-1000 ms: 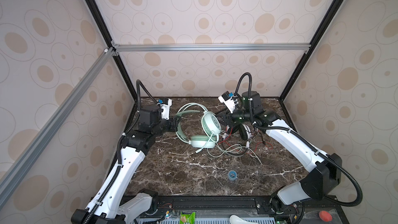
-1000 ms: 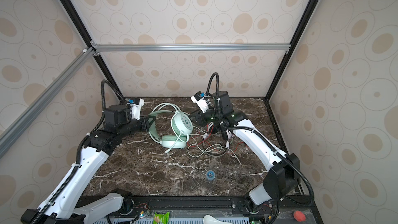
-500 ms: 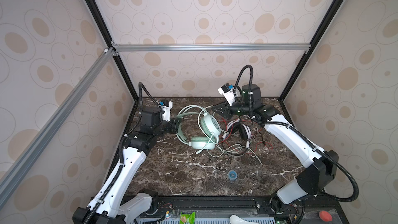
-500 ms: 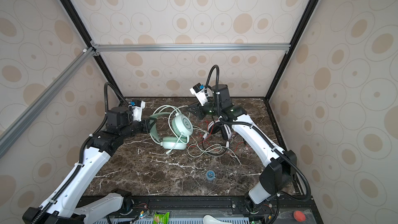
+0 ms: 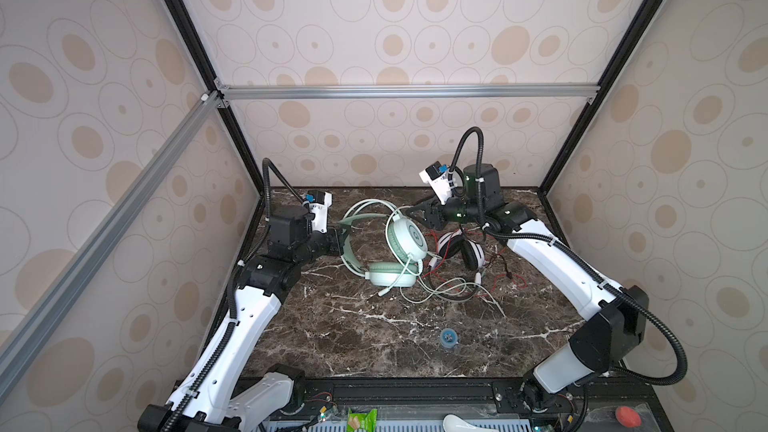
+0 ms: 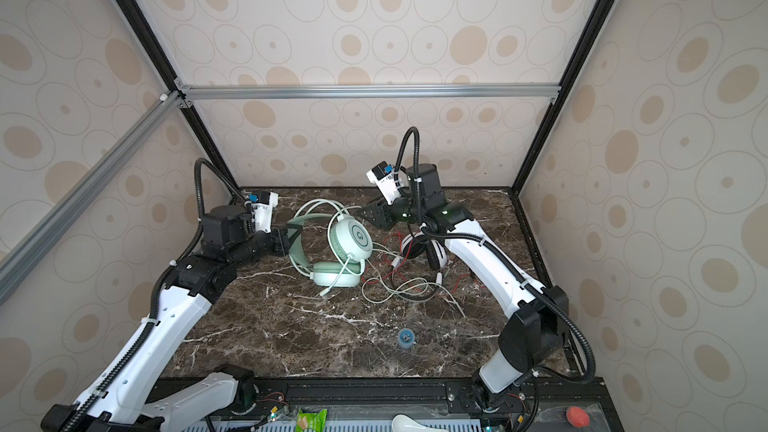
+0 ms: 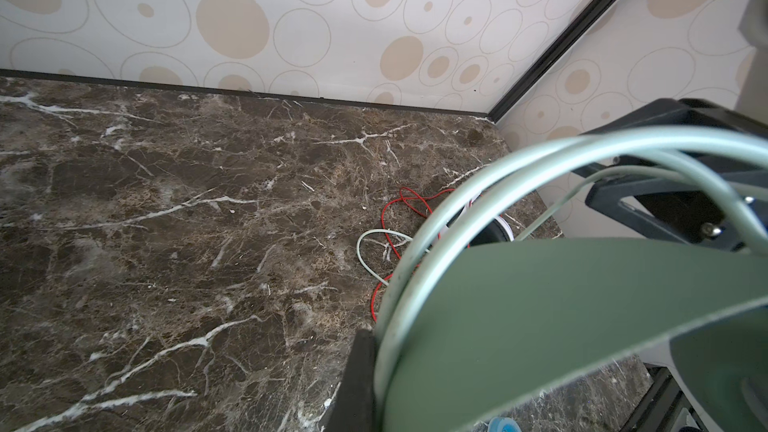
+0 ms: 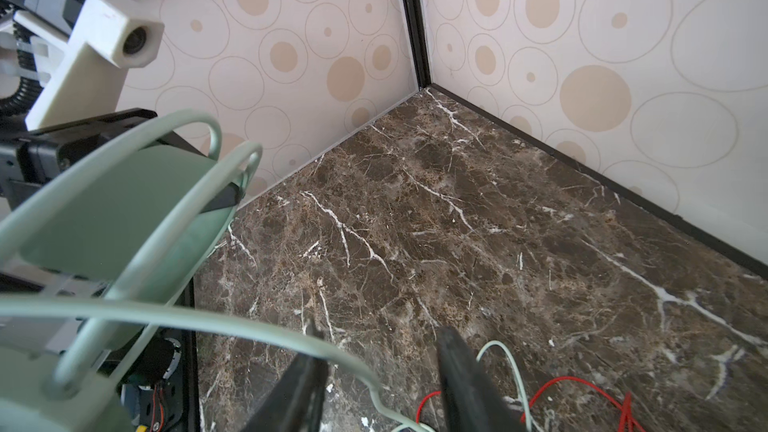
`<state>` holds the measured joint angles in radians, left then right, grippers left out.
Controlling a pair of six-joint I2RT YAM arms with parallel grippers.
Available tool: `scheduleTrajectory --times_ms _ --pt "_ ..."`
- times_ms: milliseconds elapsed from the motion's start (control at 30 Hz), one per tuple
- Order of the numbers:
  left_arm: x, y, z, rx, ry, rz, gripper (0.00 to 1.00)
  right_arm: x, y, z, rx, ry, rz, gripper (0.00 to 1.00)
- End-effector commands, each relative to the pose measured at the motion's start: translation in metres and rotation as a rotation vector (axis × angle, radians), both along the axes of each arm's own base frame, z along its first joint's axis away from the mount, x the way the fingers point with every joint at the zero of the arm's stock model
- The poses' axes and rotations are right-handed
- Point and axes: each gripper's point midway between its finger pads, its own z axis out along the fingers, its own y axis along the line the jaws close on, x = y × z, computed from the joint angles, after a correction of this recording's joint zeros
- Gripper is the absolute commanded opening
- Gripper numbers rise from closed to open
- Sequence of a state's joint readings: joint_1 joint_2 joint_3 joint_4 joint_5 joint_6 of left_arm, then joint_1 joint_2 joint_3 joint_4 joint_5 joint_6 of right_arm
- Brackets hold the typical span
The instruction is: Wrap the headphones
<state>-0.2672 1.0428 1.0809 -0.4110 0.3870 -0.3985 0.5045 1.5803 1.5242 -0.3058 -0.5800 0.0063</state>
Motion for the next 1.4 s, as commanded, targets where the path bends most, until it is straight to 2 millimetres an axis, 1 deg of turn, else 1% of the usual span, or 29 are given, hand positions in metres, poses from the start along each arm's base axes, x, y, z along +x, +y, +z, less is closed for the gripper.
scheduleTrajectory --times_ms 0,233,400,567,767,1000,1133,1200,1300,1367 --pt "-0.003 -0.007 0.046 -0.094 -0.112 -0.03 0.0 -0.001 0.003 0.004 0.036 -0.009 0.002 0.55" --pt "-0.002 -0.009 0.068 -0.125 -0.149 -0.036 0.0 -0.004 0.007 -0.001 0.098 0.013 0.008 0.68" --pt "0.0 -0.01 0.086 -0.147 -0.174 -0.034 0.0 -0.005 0.008 -0.008 0.134 0.035 0.008 0.73" --pt "0.003 -0.012 0.104 -0.184 -0.199 -0.033 0.0 -0.002 0.01 -0.026 0.152 0.071 -0.005 0.75" --pt "0.004 -0.013 0.12 -0.24 -0.225 -0.026 0.0 0.002 0.017 -0.049 0.177 0.131 0.006 0.75" --pt "0.003 -0.012 0.132 -0.275 -0.241 -0.02 0.0 0.005 0.021 -0.071 0.192 0.179 0.005 0.75" --pt "0.003 -0.012 0.138 -0.292 -0.25 -0.014 0.0 0.006 0.022 -0.091 0.182 0.212 0.0 0.75" --pt "0.003 -0.011 0.141 -0.302 -0.257 -0.007 0.0 0.005 0.022 -0.1 0.175 0.233 0.001 0.74" --pt "0.006 -0.008 0.144 -0.311 -0.26 0.019 0.0 0.003 0.021 -0.108 0.175 0.25 -0.003 0.71" --pt "0.008 -0.005 0.146 -0.318 -0.257 0.039 0.0 0.002 0.02 -0.111 0.179 0.261 -0.008 0.66"
